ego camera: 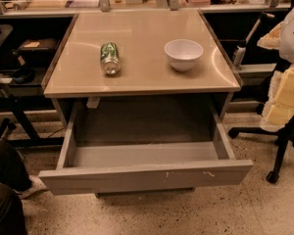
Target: Close top drawer
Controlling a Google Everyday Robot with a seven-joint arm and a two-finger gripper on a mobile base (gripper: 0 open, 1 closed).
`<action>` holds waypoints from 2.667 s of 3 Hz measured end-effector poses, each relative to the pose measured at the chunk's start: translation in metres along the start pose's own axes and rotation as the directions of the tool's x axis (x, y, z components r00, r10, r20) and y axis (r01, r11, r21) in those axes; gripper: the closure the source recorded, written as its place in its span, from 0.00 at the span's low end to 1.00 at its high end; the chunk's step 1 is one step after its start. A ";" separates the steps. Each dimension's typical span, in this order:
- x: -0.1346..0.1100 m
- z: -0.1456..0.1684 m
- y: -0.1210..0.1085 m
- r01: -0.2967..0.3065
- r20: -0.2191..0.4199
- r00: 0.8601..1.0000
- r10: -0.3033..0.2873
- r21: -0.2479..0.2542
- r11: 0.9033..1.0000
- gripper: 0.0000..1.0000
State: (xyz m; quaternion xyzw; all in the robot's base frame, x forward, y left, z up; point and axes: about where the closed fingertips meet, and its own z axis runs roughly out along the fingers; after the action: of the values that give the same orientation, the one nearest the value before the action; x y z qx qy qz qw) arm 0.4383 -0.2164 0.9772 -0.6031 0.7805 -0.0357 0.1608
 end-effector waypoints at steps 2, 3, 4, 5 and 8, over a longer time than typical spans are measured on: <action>0.000 0.000 0.000 0.000 0.000 1.000 0.000 0.000 1.000 0.19; 0.000 0.000 0.000 0.000 0.000 1.000 0.000 0.000 1.000 0.42; 0.000 0.000 0.000 0.000 0.000 1.000 0.000 0.000 1.000 0.65; 0.000 0.000 0.000 0.000 0.000 1.000 0.000 0.000 1.000 0.88; -0.011 0.062 0.049 0.004 0.034 0.999 -0.001 -0.097 0.995 1.00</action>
Offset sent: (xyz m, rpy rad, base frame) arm 0.0000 0.0000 0.0000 0.0000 0.0000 0.0000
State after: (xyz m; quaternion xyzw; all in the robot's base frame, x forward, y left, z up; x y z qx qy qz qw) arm 0.4135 -0.1844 0.9083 -0.6116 0.7777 0.0125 0.1445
